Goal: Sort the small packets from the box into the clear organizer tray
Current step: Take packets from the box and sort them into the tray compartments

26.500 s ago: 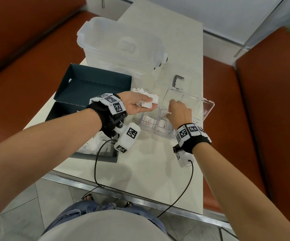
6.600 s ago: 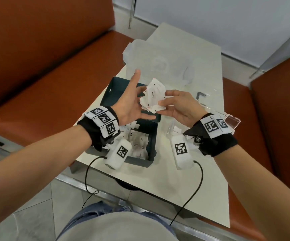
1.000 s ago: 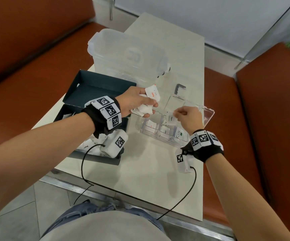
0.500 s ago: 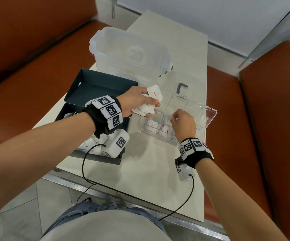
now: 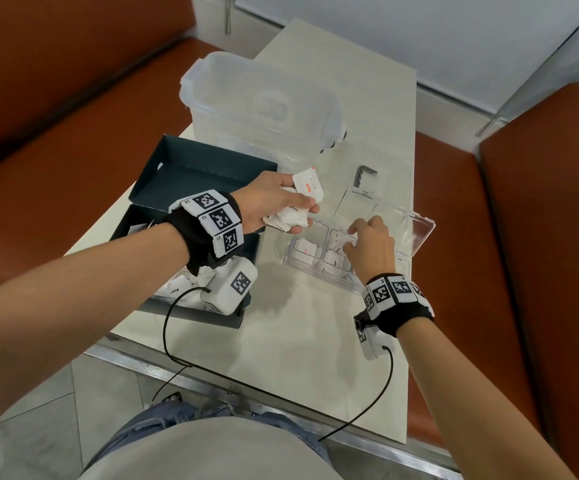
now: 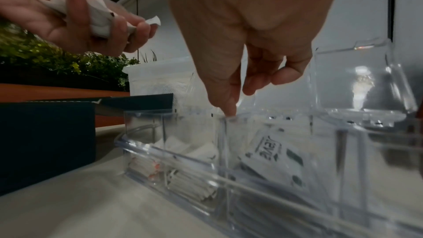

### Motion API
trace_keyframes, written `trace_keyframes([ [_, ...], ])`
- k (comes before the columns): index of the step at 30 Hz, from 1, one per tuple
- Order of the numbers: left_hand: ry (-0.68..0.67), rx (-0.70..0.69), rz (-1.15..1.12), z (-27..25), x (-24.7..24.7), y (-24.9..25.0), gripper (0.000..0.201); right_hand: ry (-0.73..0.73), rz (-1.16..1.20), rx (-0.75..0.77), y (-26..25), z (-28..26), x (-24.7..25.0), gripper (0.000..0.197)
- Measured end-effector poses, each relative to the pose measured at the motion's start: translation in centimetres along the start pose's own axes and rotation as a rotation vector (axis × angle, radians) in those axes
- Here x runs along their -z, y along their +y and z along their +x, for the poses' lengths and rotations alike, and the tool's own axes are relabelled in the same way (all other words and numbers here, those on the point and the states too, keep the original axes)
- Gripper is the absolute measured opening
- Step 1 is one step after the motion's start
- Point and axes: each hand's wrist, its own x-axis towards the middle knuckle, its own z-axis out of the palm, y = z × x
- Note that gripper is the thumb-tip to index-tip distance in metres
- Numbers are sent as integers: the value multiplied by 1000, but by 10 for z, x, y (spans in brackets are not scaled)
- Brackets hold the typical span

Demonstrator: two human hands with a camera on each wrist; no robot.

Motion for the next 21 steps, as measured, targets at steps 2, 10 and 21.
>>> trace_keyframes([
  [2, -3, 1, -4, 0, -1, 0, 24, -11, -34, 57, -2, 1, 1, 22],
  [10, -16, 6, 4, 1, -2, -2, 26, -61, -79, 70, -4, 7, -2, 20],
  [21, -90, 18, 114, -2, -10, -3, 26, 172, 637, 119, -46, -3, 62, 21],
])
